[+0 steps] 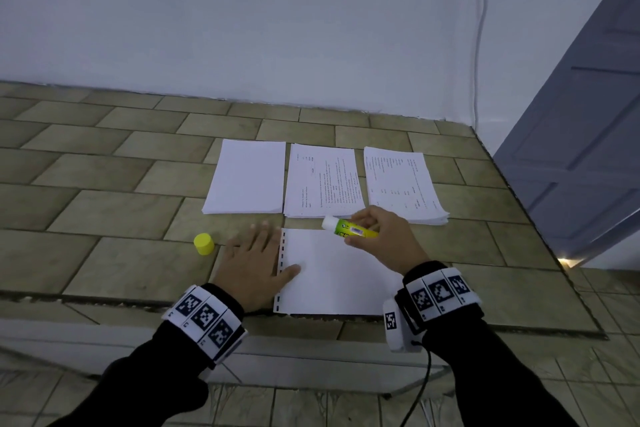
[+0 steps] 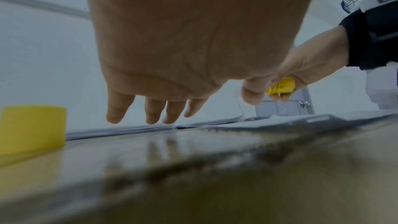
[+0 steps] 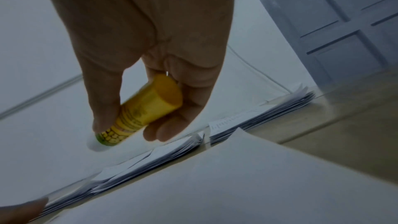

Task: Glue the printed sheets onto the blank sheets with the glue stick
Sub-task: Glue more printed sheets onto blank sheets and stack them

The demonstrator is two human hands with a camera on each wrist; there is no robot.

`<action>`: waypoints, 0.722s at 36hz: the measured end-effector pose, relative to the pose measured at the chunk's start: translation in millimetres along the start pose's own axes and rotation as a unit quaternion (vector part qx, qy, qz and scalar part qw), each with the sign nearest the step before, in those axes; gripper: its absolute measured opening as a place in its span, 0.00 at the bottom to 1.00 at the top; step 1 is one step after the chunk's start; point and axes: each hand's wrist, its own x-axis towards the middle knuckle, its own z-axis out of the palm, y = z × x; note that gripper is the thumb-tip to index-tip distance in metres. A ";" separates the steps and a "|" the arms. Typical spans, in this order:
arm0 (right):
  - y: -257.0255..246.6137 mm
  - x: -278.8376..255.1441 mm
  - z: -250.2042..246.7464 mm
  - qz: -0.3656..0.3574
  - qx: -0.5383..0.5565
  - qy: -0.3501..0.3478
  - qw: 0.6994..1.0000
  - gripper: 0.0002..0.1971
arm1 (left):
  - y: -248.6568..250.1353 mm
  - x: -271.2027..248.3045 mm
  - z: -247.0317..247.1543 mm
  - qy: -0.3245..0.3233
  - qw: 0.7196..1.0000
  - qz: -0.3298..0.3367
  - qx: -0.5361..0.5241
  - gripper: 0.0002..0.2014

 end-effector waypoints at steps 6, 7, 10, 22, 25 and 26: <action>-16.2 13.4 17.1 0.027 0.016 0.045 0.998 0.20 | -3.1 15.8 17.2 0.049 0.998 0.018 0.030 0.66; -19.8 15.6 20.3 0.031 0.019 0.051 0.998 0.20 | -3.9 17.2 19.1 0.054 0.998 0.021 0.032 0.65; -30.9 21.3 27.3 0.032 0.023 0.055 0.998 0.21 | -6.8 21.2 27.0 0.071 0.997 0.026 0.013 0.61; -58.0 41.3 69.9 -0.039 -0.036 -0.007 0.999 0.13 | -9.5 25.2 40.8 0.113 0.993 0.027 -0.006 0.52; -66.1 42.3 73.0 -0.064 -0.075 -0.020 0.995 0.12 | -9.4 25.0 40.6 0.122 0.992 0.031 -0.013 0.51; -68.0 42.7 73.8 -0.071 -0.087 -0.022 0.993 0.13 | -9.6 25.2 40.6 0.119 0.992 0.032 -0.010 0.51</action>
